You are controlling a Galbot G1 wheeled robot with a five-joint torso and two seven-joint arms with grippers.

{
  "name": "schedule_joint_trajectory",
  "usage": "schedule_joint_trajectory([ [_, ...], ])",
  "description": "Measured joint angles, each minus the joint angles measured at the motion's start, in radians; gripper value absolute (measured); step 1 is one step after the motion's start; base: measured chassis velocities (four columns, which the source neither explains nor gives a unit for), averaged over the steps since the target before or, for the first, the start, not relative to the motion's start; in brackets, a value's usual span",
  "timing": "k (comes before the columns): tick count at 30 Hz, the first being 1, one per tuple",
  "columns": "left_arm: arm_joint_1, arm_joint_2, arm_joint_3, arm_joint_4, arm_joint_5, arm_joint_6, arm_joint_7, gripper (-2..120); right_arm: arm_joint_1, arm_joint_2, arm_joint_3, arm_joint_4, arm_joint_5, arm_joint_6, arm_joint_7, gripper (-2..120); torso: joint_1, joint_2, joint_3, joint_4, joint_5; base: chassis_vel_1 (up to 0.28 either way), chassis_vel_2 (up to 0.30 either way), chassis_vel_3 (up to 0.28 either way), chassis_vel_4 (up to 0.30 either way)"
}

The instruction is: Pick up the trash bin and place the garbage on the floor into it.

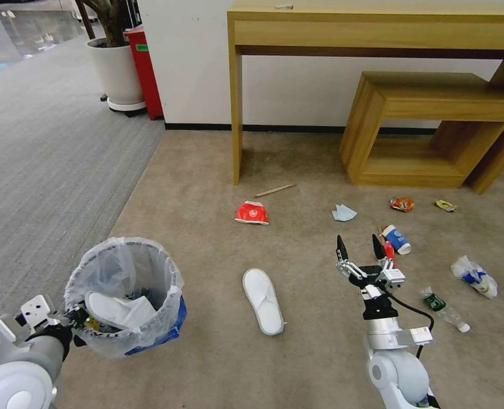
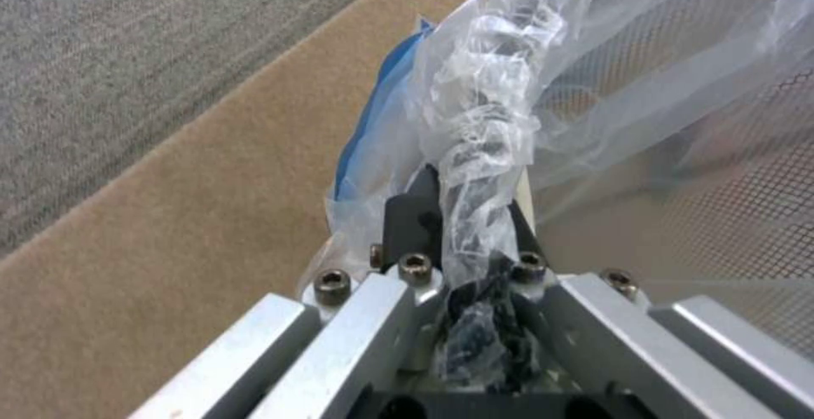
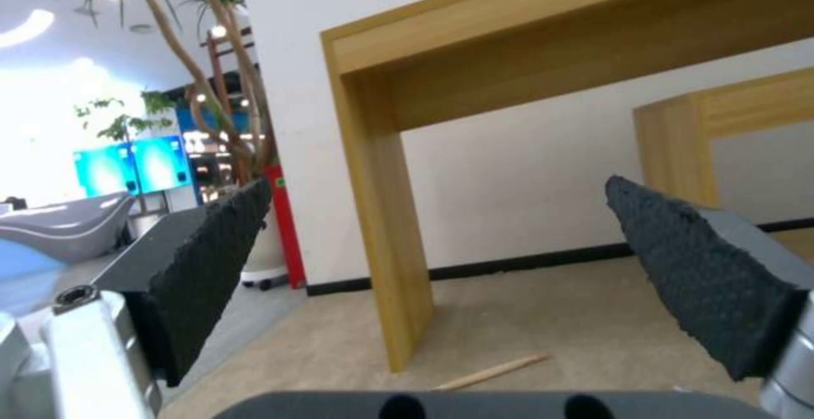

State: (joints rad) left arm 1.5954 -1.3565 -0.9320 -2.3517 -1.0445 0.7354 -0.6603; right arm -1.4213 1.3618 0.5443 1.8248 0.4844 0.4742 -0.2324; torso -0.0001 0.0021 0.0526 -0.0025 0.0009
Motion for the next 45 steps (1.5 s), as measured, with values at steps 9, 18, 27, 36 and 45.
schedule_joint_trajectory([
  [9, -0.004, -0.011, 0.02, 0.001, 0.019, 0.0, 0.002, 1, 0.014, -0.003, -0.002, -0.018, 0.001, 0.004, -0.003, 100, 0.0, 0.0, 0.0, 0.0002, -0.0001, 0.04, 0.13, -0.025, -0.126],
  [18, -0.011, -0.016, 0.031, 0.008, 0.027, 0.0, 0.005, 1, 0.034, -0.008, -0.025, -0.02, -0.002, -0.025, 0.038, 100, 0.0, 0.0, 0.0, 0.0001, 0.0, -0.162, 0.099, 0.166, -0.109],
  [27, -0.018, -0.016, 0.05, 0.011, 0.041, 0.0, 0.005, 1, 0.049, -0.042, -0.044, -0.028, -0.033, -0.217, 0.071, 100, 0.0, 0.0, 0.0, 0.0, 0.0, -0.007, 0.02, 0.002, -0.021],
  [36, -0.015, -0.025, 0.081, 0.0, 0.081, 0.0, 0.005, 1, 0.108, -0.153, -0.145, -0.059, 0.054, -0.727, 0.08, 100, 0.0, 0.0, 0.0, -0.0001, 0.0, 0.0, 0.0, 0.0, 0.0],
  [45, 0.003, -0.034, 0.078, -0.011, 0.095, 0.0, 0.005, 1, 0.261, -0.142, -0.324, -0.197, 0.07, -1.016, 0.223, 100, 0.0, 0.0, 0.0, 0.0, 0.0, 0.0, 0.0, 0.0, 0.0],
])
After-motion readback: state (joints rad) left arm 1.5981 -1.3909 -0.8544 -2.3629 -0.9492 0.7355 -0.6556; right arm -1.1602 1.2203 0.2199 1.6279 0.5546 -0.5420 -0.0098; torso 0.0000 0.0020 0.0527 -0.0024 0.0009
